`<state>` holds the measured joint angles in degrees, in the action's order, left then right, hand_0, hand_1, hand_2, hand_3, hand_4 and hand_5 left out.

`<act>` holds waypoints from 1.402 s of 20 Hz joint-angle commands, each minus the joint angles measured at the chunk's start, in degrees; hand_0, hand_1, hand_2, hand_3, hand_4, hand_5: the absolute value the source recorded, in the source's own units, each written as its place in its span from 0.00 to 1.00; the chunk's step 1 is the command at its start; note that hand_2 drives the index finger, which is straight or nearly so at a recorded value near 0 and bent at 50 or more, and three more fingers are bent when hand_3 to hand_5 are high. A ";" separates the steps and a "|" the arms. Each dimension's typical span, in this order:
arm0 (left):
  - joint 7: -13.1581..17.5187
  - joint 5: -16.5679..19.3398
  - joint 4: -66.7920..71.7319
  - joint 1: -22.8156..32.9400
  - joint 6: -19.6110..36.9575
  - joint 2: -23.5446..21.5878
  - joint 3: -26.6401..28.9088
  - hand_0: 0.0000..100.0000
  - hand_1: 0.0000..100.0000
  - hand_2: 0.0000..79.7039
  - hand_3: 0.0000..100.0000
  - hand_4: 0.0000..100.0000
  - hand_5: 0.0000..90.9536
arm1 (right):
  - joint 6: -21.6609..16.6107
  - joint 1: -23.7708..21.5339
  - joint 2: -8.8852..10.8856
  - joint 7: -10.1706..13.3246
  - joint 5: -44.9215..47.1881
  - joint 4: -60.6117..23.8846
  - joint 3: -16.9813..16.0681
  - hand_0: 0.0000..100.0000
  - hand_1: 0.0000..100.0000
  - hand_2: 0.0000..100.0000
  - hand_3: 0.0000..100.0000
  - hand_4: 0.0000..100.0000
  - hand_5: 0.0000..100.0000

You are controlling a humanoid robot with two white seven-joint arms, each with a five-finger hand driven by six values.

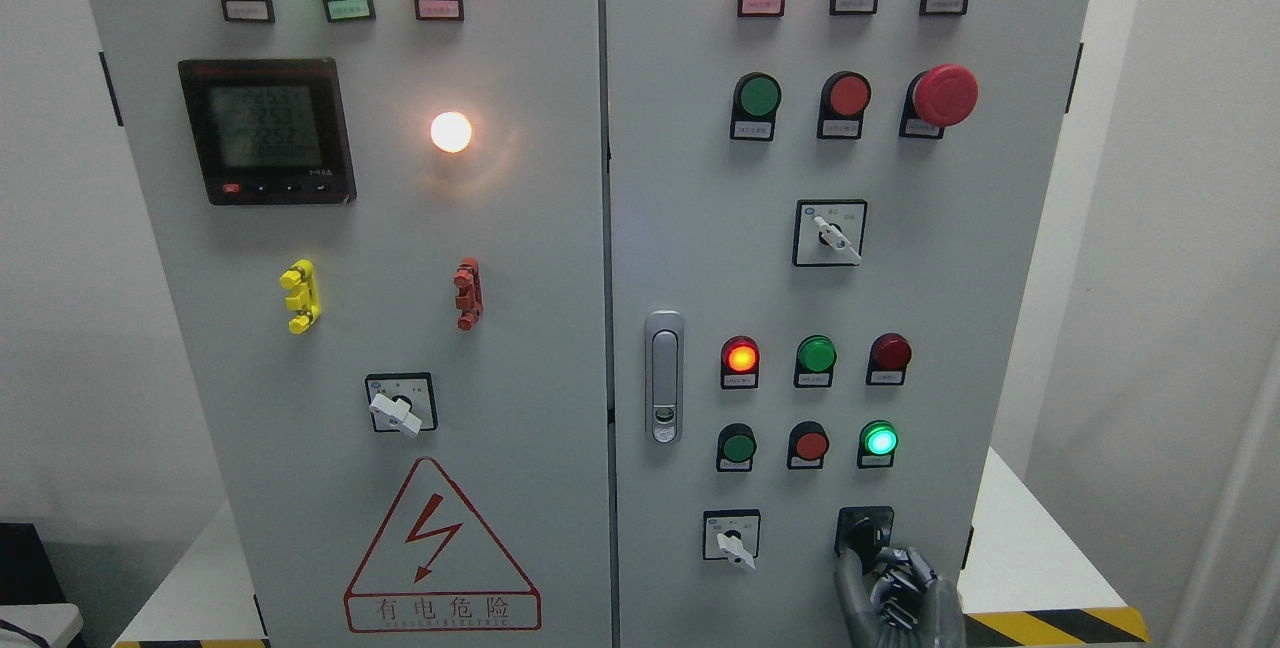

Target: Trip black knob to open circuit

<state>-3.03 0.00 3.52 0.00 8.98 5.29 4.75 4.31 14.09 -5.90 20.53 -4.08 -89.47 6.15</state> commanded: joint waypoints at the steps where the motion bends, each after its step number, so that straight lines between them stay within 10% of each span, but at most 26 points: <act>1: -0.04 1.85 0.00 -0.44 -0.02 -0.01 0.00 0.12 0.39 0.00 0.00 0.00 0.00 | -0.79 -0.02 0.01 -1.02 -2.33 0.09 -0.17 0.55 0.77 0.62 0.96 0.93 0.95; 28: -0.04 1.93 0.00 -0.44 -0.02 -0.01 0.00 0.12 0.39 0.00 0.00 0.00 0.00 | -1.05 -0.11 0.18 -1.02 -8.92 0.09 -0.61 0.53 0.79 0.62 0.96 0.91 0.94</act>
<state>-3.03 0.00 3.52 0.00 8.98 5.28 4.75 4.31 13.99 -5.82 19.39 -12.18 -89.39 5.68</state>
